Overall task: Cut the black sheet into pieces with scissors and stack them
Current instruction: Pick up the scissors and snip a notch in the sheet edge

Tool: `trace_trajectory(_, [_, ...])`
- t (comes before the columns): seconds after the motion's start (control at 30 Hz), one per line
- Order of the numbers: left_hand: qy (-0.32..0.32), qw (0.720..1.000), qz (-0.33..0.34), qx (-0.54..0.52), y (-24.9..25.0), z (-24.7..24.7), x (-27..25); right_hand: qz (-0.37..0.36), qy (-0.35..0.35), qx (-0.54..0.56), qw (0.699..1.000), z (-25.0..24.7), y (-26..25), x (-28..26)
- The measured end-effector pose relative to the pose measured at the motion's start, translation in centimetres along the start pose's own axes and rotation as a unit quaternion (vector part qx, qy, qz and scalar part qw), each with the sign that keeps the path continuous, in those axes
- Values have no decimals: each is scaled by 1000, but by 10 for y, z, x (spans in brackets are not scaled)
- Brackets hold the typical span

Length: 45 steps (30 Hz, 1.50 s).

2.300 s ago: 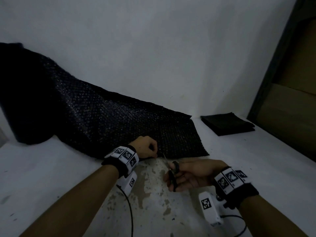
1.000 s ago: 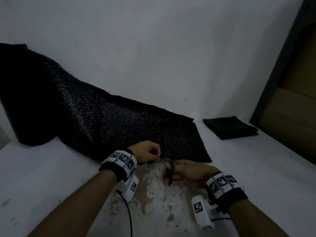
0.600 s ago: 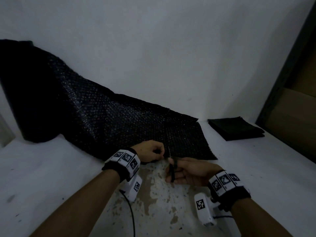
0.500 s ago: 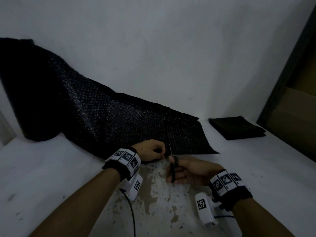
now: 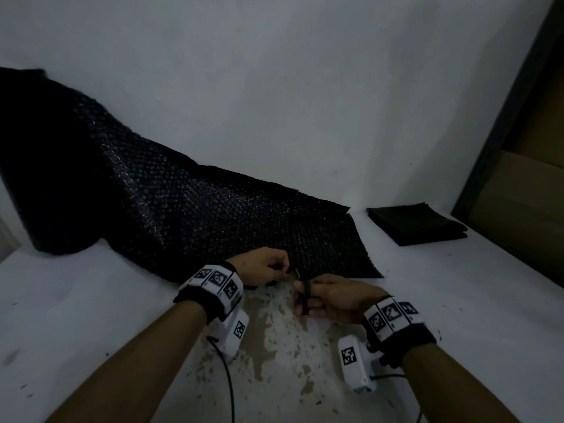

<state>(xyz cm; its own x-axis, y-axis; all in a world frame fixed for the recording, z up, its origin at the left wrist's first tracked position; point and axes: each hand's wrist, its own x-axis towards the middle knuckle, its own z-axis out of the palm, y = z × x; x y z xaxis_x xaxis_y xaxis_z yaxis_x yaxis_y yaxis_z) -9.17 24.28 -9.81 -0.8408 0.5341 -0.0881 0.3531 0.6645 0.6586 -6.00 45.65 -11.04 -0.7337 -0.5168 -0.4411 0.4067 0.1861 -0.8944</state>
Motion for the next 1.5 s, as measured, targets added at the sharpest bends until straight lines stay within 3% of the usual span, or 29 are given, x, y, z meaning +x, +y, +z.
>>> trace_trajectory(0.33, [6,1000,-13,3,-7,0,2,0,-15,15,1000,0,-3,-3])
trace_trajectory(0.7, [16,998,-6,-60,-7,2,1,-5,19,-16,1000,-5,-13,16])
trace_trajectory(0.93, [10,994,-4,-108,-10,2,-2,-16,5,-25,1000,-8,-11,22])
trace_trajectory(1.2, [28,994,-29,-105,-13,4,0,-24,6,-34,999,-12,-4,24])
trace_trajectory(1.5, [62,986,-71,-136,-9,4,-4,17,7,-50,999,-14,-18,24])
